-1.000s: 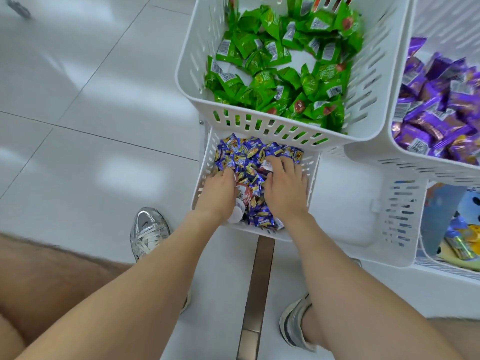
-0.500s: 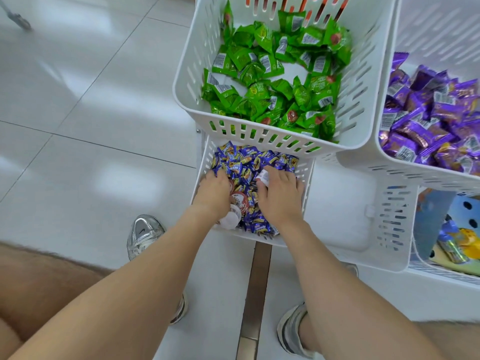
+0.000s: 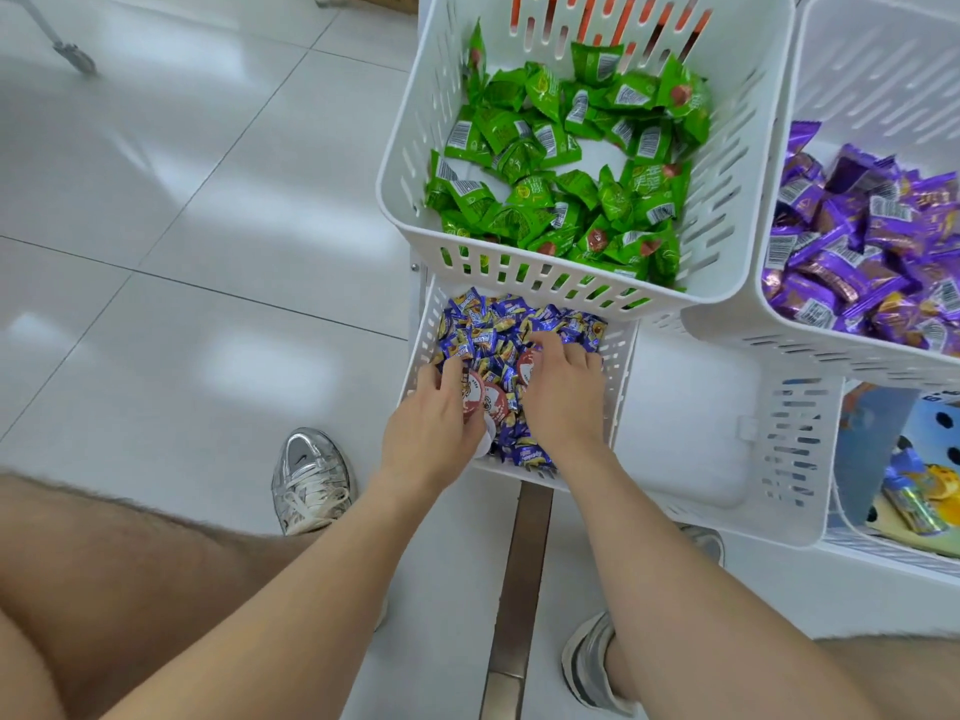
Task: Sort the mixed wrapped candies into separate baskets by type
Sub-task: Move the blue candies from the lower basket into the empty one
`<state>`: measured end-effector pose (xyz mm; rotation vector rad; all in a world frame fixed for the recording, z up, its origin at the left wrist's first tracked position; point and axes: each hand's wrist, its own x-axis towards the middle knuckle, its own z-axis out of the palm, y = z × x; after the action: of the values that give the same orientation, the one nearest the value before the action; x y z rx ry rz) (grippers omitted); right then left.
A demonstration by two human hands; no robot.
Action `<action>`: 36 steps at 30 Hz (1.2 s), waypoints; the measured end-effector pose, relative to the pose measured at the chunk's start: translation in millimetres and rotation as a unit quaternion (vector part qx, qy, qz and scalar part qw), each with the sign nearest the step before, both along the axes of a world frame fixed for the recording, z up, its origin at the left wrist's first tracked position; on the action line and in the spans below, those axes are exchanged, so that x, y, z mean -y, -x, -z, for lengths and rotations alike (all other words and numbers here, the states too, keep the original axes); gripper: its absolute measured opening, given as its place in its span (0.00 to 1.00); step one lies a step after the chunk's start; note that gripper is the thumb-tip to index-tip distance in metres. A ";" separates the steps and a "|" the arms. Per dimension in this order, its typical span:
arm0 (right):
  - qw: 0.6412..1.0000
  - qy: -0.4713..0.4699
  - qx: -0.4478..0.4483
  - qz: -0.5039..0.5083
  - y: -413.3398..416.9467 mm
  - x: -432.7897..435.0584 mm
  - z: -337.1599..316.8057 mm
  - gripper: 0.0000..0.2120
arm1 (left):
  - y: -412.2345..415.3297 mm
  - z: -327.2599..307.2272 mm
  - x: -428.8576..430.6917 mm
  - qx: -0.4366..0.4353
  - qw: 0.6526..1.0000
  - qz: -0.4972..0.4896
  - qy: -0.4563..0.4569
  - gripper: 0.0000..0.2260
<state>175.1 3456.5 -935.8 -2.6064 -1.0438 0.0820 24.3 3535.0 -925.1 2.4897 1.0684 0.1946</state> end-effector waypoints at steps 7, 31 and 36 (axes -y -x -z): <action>0.996 0.082 0.003 0.044 7.9 -26.9 -0.3 0.17 | -0.8 7.4 2.0 0.045 0.996 -0.047 0.060 0.23; 0.897 0.225 0.078 -0.373 -34.5 -86.1 25.8 0.21 | 26.4 28.1 -29.3 0.072 0.993 -0.050 -0.082 0.25; 0.918 0.184 0.049 -0.347 -42.7 -62.7 20.5 0.22 | 10.0 22.3 -32.7 0.051 0.992 -0.072 -0.092 0.25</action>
<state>217.8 3519.2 -956.2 -2.4086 -2.1230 0.3445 14.2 3567.7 -947.4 2.5306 1.2363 0.4777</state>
